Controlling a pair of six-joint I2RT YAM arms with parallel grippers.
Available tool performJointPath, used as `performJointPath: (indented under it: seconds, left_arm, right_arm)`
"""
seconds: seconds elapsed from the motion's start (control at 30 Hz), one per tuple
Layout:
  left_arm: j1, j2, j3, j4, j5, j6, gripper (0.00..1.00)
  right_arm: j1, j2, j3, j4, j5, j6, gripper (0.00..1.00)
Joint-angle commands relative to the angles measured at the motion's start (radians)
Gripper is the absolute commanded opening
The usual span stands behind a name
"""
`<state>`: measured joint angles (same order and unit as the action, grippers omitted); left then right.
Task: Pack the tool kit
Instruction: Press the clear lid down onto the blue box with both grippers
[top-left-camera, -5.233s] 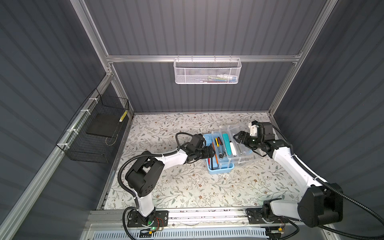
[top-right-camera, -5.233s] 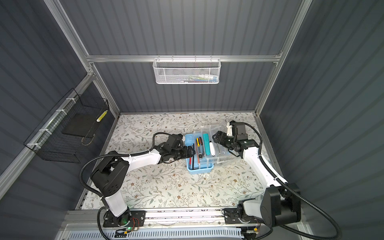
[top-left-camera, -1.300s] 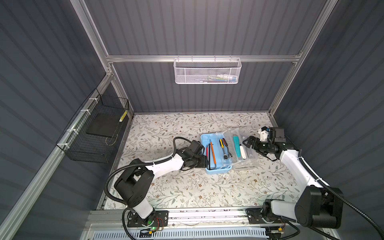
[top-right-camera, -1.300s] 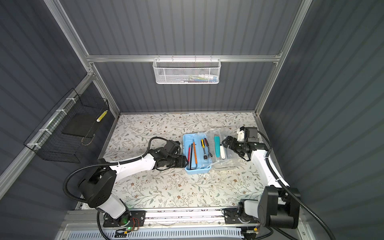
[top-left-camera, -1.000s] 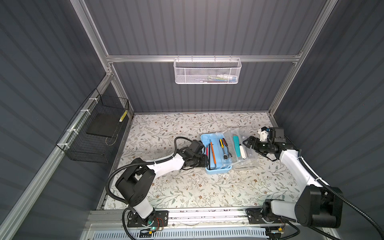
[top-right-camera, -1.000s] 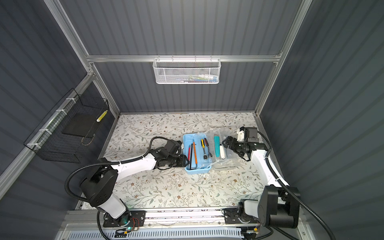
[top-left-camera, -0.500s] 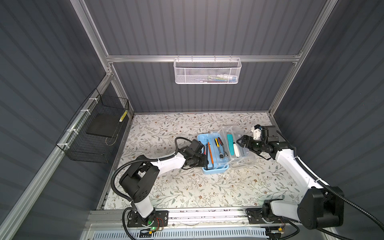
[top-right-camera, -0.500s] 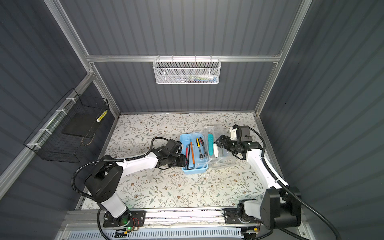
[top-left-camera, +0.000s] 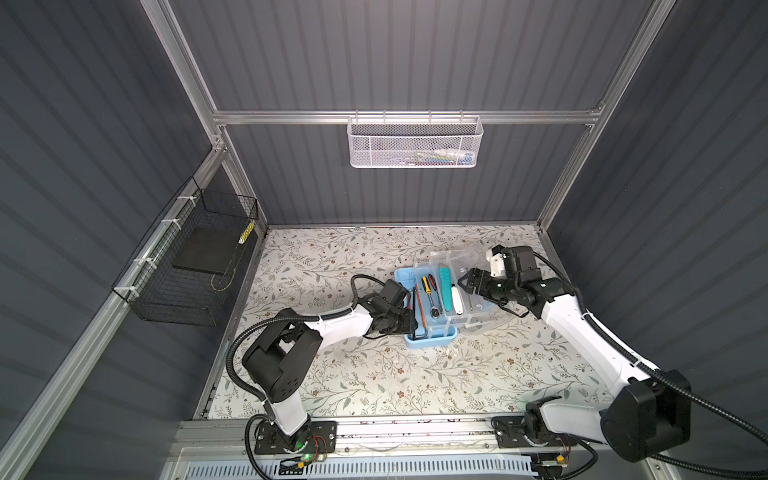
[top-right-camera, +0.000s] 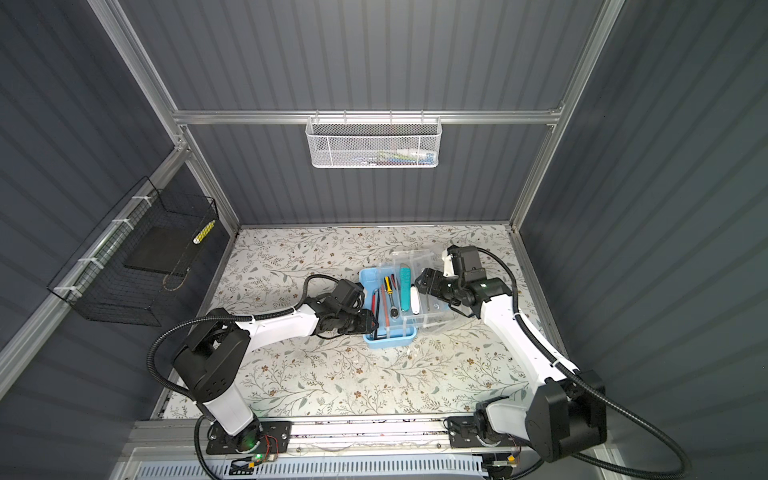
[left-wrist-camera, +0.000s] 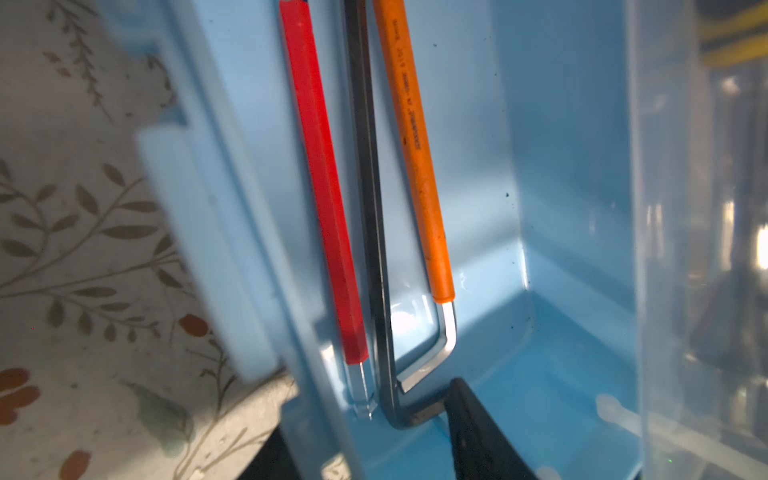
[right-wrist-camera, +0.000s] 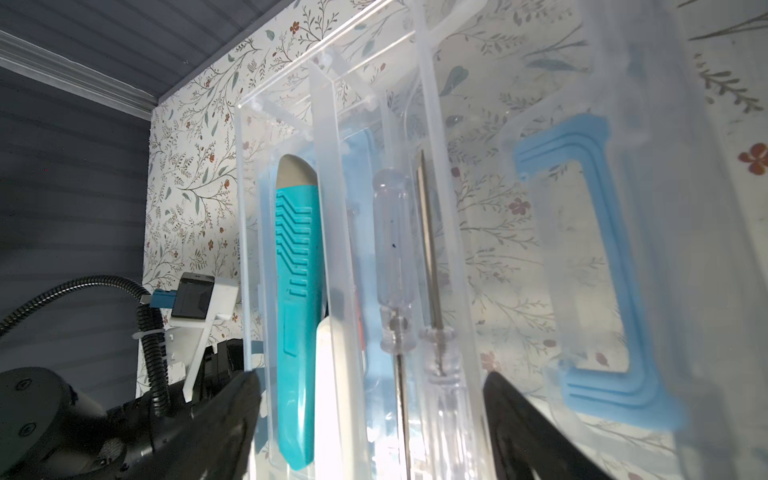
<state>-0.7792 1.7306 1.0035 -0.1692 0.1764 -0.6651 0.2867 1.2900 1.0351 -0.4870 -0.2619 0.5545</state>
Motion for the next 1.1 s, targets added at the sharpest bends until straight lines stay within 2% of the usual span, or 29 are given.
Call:
performJointPath:
  seconds: [0.0,0.3,0.47,0.6,0.83,1.07]
  left_arm:
    - [-0.012,-0.008,0.016,0.114,0.039,-0.004,0.52]
    - [-0.012,-0.014,0.003,0.125,0.0,0.013,0.55]
    - [-0.012,-0.073,-0.038,0.109,-0.041,0.044,0.58]
    - [-0.011,-0.141,-0.068,0.068,-0.103,0.05,0.65]
    - [-0.011,-0.273,-0.097,0.009,-0.165,0.076,0.73]
    - [-0.011,-0.245,-0.075,-0.008,-0.143,0.108,0.77]
  right_arm:
    - [0.049,0.037,0.039,-0.026,0.056,0.036,0.84]
    - [0.164,0.103,0.113,-0.068,0.271,0.075,0.84]
    - [0.233,0.143,0.149,-0.097,0.407,0.098,0.84]
    - [0.28,0.169,0.181,-0.118,0.5,0.117,0.84]
    - [0.339,0.223,0.21,-0.128,0.579,0.145,0.85]
    - [0.37,0.257,0.237,-0.119,0.614,0.156,0.85]
